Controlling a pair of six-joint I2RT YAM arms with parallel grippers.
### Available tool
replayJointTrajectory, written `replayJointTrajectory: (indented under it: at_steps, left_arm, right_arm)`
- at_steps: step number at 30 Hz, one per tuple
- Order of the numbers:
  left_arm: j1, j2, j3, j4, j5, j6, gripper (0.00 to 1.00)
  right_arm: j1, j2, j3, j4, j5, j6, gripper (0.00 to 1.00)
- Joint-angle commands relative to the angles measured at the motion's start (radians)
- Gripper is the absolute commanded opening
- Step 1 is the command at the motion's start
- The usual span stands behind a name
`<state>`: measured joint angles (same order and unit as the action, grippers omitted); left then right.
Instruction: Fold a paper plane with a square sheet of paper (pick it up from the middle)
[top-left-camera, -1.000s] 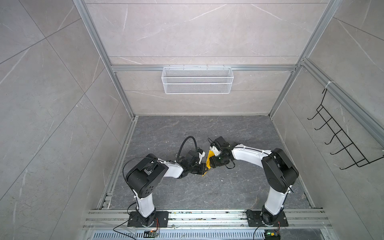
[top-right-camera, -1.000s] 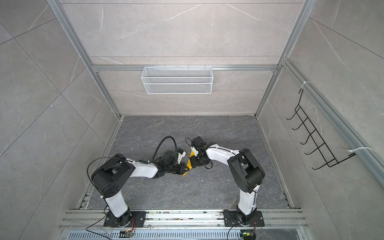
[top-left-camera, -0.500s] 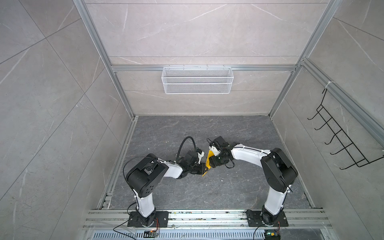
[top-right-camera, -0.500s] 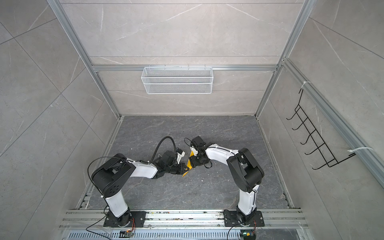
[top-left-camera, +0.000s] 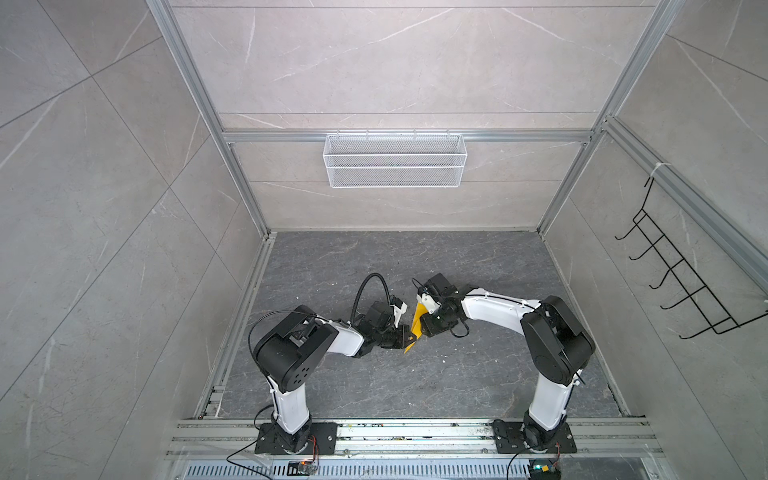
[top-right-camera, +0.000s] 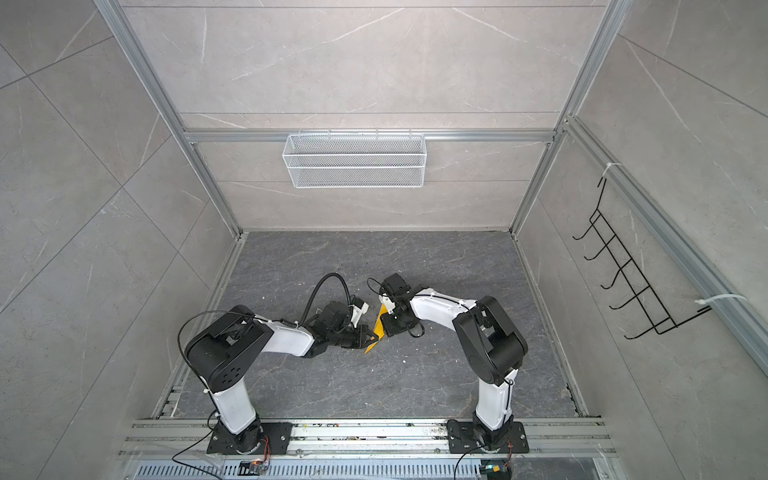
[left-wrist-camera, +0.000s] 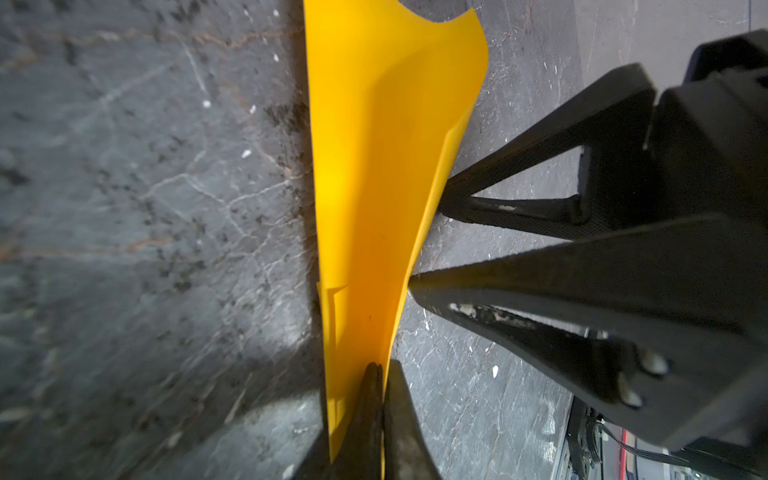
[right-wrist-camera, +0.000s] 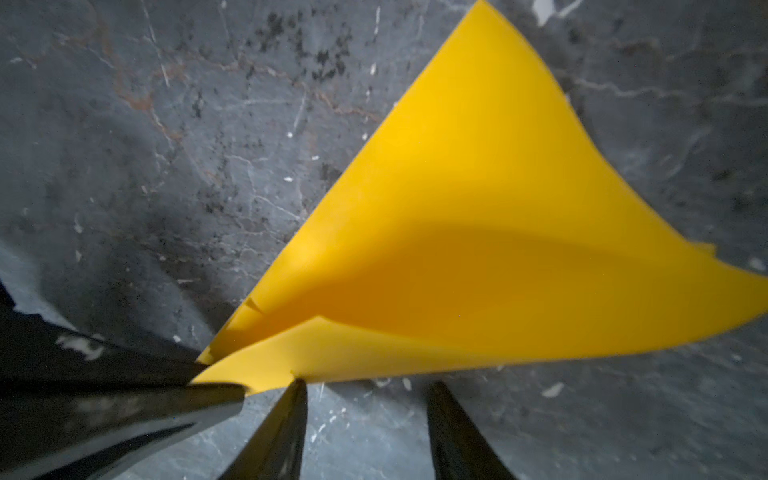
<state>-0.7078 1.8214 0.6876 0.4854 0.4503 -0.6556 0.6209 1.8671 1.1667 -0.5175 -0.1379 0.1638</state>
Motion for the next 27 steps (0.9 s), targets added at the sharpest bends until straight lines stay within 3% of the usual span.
replayJointTrajectory:
  at_steps: [1,27]
  left_arm:
    - [0.021,0.053,-0.032,-0.105,-0.087,-0.006,0.00]
    - [0.021,0.056,-0.028,-0.124,-0.086,0.008,0.00]
  right_arm:
    - [0.029,0.069,-0.002,-0.100,0.044,0.017,0.50]
    - [0.052,0.169,0.066,-0.184,0.127,0.126,0.58]
